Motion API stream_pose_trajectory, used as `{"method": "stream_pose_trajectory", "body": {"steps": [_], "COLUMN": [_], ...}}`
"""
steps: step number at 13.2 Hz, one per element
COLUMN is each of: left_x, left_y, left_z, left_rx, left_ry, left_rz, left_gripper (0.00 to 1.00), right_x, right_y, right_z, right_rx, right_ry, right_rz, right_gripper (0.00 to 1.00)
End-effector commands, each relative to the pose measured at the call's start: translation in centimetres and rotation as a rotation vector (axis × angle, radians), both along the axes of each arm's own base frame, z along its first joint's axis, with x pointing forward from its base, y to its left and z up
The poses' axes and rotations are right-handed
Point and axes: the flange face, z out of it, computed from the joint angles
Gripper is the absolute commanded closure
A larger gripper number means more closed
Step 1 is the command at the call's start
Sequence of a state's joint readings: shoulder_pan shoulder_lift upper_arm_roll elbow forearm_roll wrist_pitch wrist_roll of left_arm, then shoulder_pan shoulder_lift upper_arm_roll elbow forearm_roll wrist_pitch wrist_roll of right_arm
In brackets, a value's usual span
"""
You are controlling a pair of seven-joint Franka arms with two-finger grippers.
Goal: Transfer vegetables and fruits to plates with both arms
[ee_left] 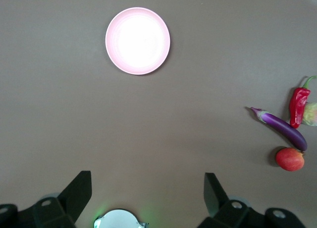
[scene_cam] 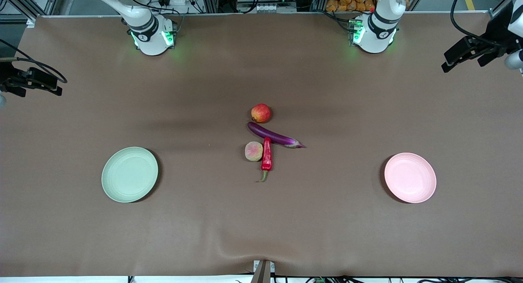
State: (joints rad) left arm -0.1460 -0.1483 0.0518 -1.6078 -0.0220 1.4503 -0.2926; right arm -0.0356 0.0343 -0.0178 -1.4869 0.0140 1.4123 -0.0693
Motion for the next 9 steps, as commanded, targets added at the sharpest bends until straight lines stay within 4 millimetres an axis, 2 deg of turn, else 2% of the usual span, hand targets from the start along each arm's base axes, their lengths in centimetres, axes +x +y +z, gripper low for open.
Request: {"method": "stream_pose_trajectory", "body": {"steps": [1, 3, 5, 9], "left_x": [0.2, 1.3, 1.4, 0.9], "left_y": [0.2, 0.1, -0.2, -0.2], "left_z": [0.3, 0.3, 0.4, -0.6], "left_rx": [0.052, 0.068, 0.072, 0.074], "left_ry": [0.015, 0.012, 0.013, 0.046], "left_rz": [-0.008, -0.011, -0.016, -0.058], "left_gripper": [0.0, 0.0, 0.0, 0.0], "right_x": [-0.1, -0.1, -0.1, -0.1], "right_y": [-0.2, -0.2, -0.2, -0.2], "right_z": [0.1, 0.1, 0.1, 0.0], "right_rx": [0.007, 0.007, 0.007, 0.007], "right_ry": [-0.004, -0.004, -0.004, -0.002], "right_rz": [0.006, 0.006, 0.006, 0.006], "right_gripper": [0.0, 0.0, 0.0, 0.0]}}
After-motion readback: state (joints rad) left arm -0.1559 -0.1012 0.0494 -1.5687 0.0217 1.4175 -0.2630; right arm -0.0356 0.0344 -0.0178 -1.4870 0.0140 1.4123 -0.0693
